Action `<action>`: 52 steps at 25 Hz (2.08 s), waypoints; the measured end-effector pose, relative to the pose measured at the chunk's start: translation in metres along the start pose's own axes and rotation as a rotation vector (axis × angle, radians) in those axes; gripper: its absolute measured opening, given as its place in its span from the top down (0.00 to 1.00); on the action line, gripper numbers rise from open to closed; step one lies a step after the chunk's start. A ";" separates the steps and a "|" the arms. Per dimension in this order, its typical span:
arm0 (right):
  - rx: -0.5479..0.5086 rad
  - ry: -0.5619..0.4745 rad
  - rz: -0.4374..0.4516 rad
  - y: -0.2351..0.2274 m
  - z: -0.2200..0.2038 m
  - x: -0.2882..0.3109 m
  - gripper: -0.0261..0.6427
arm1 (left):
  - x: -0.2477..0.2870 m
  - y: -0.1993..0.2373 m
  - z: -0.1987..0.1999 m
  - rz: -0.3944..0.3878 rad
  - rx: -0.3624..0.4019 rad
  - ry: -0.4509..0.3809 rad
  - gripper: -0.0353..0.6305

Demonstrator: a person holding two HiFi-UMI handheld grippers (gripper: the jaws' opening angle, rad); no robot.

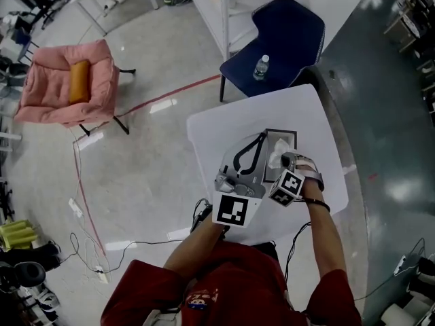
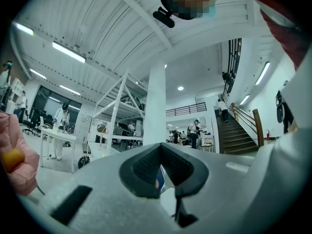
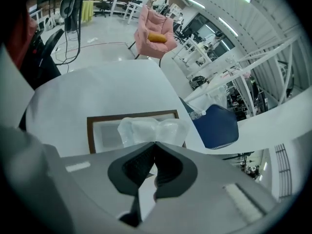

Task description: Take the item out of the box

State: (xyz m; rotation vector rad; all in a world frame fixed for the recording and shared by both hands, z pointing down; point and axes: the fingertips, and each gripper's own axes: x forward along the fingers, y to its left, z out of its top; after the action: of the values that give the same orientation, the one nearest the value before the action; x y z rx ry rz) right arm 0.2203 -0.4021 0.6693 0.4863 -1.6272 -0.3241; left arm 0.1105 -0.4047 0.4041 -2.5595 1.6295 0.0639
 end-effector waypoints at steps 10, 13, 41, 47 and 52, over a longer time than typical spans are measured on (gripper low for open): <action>0.283 -0.049 -0.088 -0.003 0.004 -0.033 0.96 | -0.009 0.008 0.017 -0.033 -0.036 -0.064 0.94; 0.374 -0.061 -0.114 -0.005 0.007 -0.047 0.96 | -0.011 0.008 0.020 -0.058 -0.043 -0.077 0.94; 1.022 -0.360 -0.586 -0.038 0.030 -0.191 0.96 | -0.024 -0.017 0.029 -0.282 -0.140 -0.185 0.94; 1.092 -0.465 -0.694 -0.045 0.023 -0.235 0.96 | -0.032 -0.034 0.037 -0.311 -0.108 -0.183 0.94; 1.130 -0.556 -0.791 -0.045 0.022 -0.272 0.96 | -0.043 -0.045 0.043 -0.308 -0.126 -0.158 0.94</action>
State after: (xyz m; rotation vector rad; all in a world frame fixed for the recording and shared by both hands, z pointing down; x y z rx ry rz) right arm 0.2222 -0.3095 0.4090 2.0653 -1.9923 -0.0708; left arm 0.1340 -0.3425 0.3687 -2.7851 1.1987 0.3421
